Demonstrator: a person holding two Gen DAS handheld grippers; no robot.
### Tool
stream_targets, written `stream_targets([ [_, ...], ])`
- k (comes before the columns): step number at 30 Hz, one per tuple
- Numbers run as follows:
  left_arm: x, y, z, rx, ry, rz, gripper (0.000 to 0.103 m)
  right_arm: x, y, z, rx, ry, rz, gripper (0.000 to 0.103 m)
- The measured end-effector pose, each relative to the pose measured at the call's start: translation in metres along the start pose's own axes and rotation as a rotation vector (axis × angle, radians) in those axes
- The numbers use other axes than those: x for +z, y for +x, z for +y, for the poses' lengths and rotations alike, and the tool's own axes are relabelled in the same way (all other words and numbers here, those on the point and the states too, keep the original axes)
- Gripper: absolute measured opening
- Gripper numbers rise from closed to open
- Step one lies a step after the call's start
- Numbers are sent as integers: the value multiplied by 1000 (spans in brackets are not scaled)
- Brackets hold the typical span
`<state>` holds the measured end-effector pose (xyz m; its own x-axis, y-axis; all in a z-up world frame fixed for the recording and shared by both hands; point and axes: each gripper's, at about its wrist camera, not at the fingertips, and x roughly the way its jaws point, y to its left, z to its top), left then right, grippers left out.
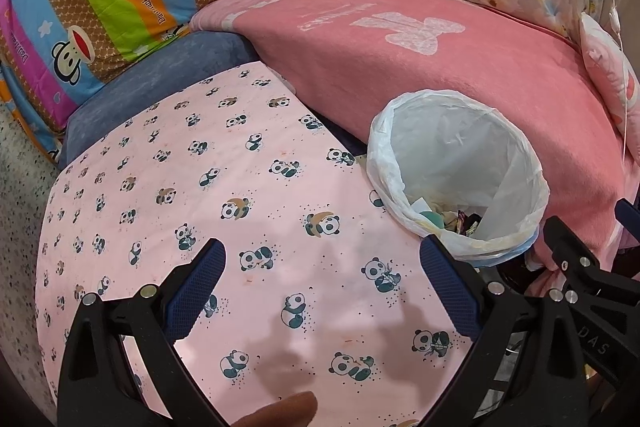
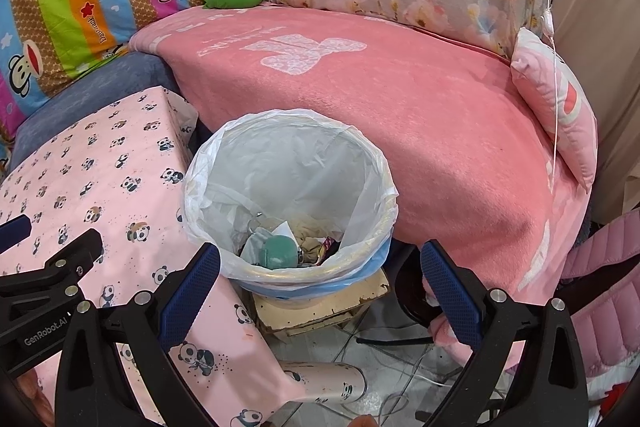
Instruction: Organize soft objects
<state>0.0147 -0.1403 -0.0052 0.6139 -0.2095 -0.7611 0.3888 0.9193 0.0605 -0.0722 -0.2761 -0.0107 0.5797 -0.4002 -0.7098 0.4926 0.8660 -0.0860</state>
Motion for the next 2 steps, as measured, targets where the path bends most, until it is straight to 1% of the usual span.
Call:
stream_targets([
  [2, 0, 0, -1, -6, 8, 1, 93, 0, -1, -1, -1, 4, 0, 96],
])
